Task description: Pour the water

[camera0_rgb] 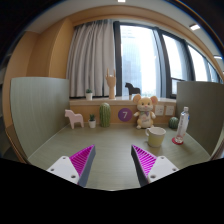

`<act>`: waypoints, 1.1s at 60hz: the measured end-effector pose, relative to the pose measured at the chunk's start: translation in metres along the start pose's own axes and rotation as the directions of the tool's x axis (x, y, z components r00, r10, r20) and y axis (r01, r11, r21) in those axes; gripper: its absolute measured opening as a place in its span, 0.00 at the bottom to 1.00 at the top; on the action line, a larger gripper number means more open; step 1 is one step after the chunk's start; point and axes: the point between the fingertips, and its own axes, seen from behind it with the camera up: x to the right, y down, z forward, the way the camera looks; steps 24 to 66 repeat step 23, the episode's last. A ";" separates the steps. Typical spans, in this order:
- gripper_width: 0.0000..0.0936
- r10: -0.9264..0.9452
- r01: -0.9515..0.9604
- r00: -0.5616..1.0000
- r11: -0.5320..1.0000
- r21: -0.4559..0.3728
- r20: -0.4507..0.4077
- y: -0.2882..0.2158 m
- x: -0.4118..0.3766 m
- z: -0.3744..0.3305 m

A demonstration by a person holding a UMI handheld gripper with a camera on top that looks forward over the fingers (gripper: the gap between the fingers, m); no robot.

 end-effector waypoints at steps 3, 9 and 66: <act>0.77 -0.013 0.013 1.000 1.000 0.003 0.013 -0.003 -0.010 -0.005; 0.78 -0.038 0.037 0.999 0.999 0.013 0.038 -0.006 -0.023 -0.011; 0.78 -0.054 0.051 0.996 0.998 0.040 0.074 -0.015 -0.045 -0.022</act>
